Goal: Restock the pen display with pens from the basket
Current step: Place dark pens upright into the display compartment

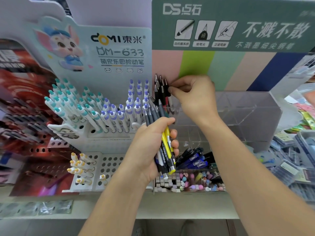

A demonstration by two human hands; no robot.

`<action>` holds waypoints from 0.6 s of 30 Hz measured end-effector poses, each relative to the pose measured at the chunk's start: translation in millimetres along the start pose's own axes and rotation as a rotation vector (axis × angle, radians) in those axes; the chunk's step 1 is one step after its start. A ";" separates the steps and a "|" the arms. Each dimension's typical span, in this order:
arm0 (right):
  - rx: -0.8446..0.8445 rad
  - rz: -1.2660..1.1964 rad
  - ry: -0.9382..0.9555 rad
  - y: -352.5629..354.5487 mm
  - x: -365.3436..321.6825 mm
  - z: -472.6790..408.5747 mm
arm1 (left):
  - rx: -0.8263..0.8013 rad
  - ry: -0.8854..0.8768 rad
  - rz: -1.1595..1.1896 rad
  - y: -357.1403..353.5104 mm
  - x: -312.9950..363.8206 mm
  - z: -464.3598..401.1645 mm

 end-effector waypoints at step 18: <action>-0.353 -0.507 -0.565 27.0 24.9 56.6 | -0.112 -0.001 -0.115 -19.9 -3.0 -2.4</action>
Point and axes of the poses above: each hand's wrist, its own z-axis away from the middle knuckle, its own y-axis out of the back of the hand, x = y × z, the point moved 6 cm from there along -z, towards the middle knuckle, and after that the axes turned 1 degree about -z, right-handed, at the moved point
